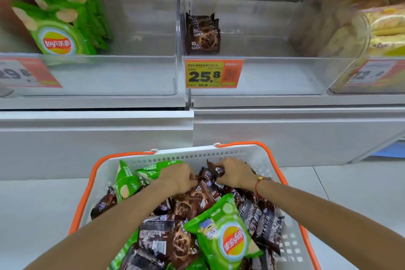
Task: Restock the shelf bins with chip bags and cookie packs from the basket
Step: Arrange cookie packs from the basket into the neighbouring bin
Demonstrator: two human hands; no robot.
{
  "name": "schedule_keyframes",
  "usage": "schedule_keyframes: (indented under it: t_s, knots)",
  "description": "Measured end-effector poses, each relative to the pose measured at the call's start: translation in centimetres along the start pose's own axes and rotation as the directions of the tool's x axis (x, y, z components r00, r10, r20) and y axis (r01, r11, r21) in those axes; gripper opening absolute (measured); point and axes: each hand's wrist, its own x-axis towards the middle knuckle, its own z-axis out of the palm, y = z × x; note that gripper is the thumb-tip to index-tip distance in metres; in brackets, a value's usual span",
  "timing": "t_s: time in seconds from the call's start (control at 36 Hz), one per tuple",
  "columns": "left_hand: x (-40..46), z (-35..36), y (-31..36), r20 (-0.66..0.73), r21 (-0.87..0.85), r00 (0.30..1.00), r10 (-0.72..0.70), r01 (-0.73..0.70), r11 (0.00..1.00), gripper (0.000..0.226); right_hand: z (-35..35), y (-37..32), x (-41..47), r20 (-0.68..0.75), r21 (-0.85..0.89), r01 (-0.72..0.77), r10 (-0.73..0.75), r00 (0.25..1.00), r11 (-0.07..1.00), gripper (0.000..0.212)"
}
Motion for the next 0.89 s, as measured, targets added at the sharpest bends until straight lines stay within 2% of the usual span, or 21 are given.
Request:
schedule_keyframes:
  t_s: [0.08, 0.17, 0.22, 0.28, 0.33, 0.39, 0.44, 0.56, 0.67, 0.78, 0.89]
  knots:
    - [0.3, -0.5, 1.4, -0.012, -0.294, 0.998, -0.056, 0.050, 0.955, 0.049, -1.3, -0.4, -0.7, -0.008, 0.032, 0.035, -0.035, 0.999, 0.999, 0.035]
    - [0.3, -1.4, 2.9, 0.045, -0.657, 0.993, -0.113, 0.114, 0.745, 0.043, -2.7, -0.8, -1.8, -0.049, 0.097, 0.082, -0.078, 0.996, 0.992, 0.035]
    - [-0.2, -2.0, 3.8, 0.125, -0.792, 0.985, -0.118, 0.170, 0.587, 0.045, -3.5, -1.2, -2.4, -0.077, 0.178, 0.111, -0.098, 0.992, 0.978, 0.031]
    - [-0.9, -2.4, 4.4, 0.132, -0.858, 0.986, -0.105, 0.166, 0.485, 0.043, -4.7, -1.6, -2.8, -0.069, 0.240, 0.128, -0.114, 0.991, 0.962, 0.035]
    - [-1.6, -2.6, 4.6, 0.103, -0.886, 0.990, -0.095, 0.135, 0.443, 0.034, -6.5, -2.1, -3.5, 0.052, 0.253, 0.095, -0.111, 0.992, 0.963, 0.051]
    - [-2.2, -2.8, 4.3, 0.090, -0.887, 0.993, -0.076, 0.115, 0.447, 0.024, -8.6, -2.6, -4.5, 0.229, 0.227, 0.054, -0.107, 0.968, 0.972, 0.067]
    - [-3.0, -3.1, 3.8, 0.083, -0.878, 0.996, -0.031, 0.088, 0.471, 0.014, -10.6, -2.9, -5.3, 0.290, 0.199, 0.055, -0.112, 0.950, 0.978, 0.070]
    - [-4.6, -4.9, 3.1, -0.013, -0.866, 0.998, 0.061, -0.041, 0.499, 0.023, -13.6, -3.6, -6.2, 0.172, 0.090, 0.130, -0.144, 0.974, 0.987, 0.063]
    - [-6.5, -7.6, 3.3, -0.207, -0.847, 0.970, 0.127, -0.243, 0.473, 0.024, -15.5, -5.0, -6.7, 0.124, 0.064, 0.199, -0.206, 0.971, 0.978, 0.052]
    - [-7.8, -10.8, 3.4, -0.451, -0.763, 0.883, 0.126, -0.455, 0.458, 0.023, -17.3, -6.0, -6.6, -0.060, 0.053, 0.274, -0.271, 0.961, 0.960, 0.043]
    - [-9.3, -14.2, 3.2, -0.653, -0.629, 0.741, 0.157, -0.646, 0.433, 0.017, -20.4, -7.4, -8.2, -0.277, 0.193, 0.393, -0.334, 0.901, 0.899, 0.037]
